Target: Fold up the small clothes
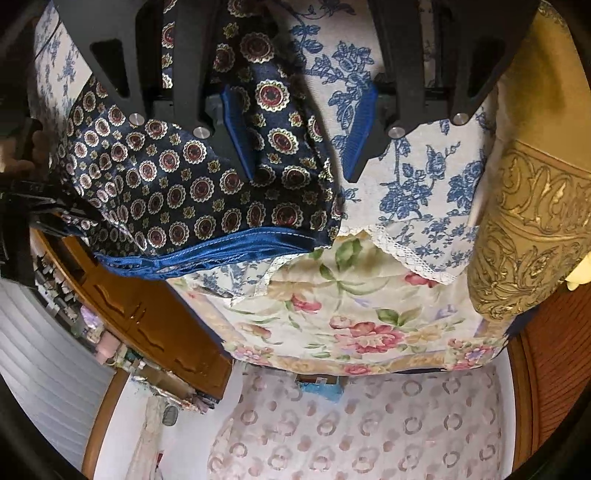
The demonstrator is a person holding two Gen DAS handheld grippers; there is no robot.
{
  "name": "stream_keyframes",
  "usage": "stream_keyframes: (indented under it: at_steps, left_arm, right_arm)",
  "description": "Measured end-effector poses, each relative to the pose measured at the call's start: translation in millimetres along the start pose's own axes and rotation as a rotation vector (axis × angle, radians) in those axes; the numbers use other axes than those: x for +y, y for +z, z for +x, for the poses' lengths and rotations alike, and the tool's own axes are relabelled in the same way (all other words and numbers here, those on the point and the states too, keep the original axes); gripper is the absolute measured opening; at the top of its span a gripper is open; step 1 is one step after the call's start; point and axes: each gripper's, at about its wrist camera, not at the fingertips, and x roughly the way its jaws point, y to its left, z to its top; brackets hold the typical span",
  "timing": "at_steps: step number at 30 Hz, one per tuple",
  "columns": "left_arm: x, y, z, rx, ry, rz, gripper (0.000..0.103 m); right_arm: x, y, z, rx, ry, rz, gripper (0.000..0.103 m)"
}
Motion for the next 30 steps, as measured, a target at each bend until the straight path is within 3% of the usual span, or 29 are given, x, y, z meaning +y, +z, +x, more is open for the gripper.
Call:
stream_keyframes:
  at_steps: [2,5,7,8,9,15,19,25,30]
  left_arm:
    - [1,1,0,-0.001,-0.039,-0.011,0.048]
    - [2,2,1,0.005,-0.075,-0.017,0.036]
    - [0,2,1,0.005,-0.070,-0.005,0.017]
    - [-1,2,0,0.006,-0.079,-0.002,0.012]
    - [-1,2,-2,0.006,-0.091,-0.002,0.005]
    - [-14,2,-33,-0.076,-0.094,0.048,0.002]
    - [-22,0,-64,-0.142,-0.114,0.070,0.002]
    - [-22,0,-107,-0.240,-0.121,0.072,0.002]
    - [-10,-3,-140,-0.303,-0.091,0.071,0.002]
  right_arm:
    - [5,1,1,-0.005,0.017,-0.021,0.062]
    - [13,2,4,-0.010,0.028,-0.057,0.048]
    - [16,1,4,-0.006,0.052,-0.068,0.034]
    - [16,1,4,0.000,0.069,-0.070,0.027]
    - [18,2,4,0.012,0.106,-0.067,0.015]
    - [33,-4,-9,-0.021,0.088,-0.096,0.009]
    - [42,-7,-34,-0.096,0.080,-0.085,0.008]
    - [66,3,-72,-0.197,0.077,-0.107,0.008]
    - [92,17,-90,-0.230,0.083,-0.166,0.007]
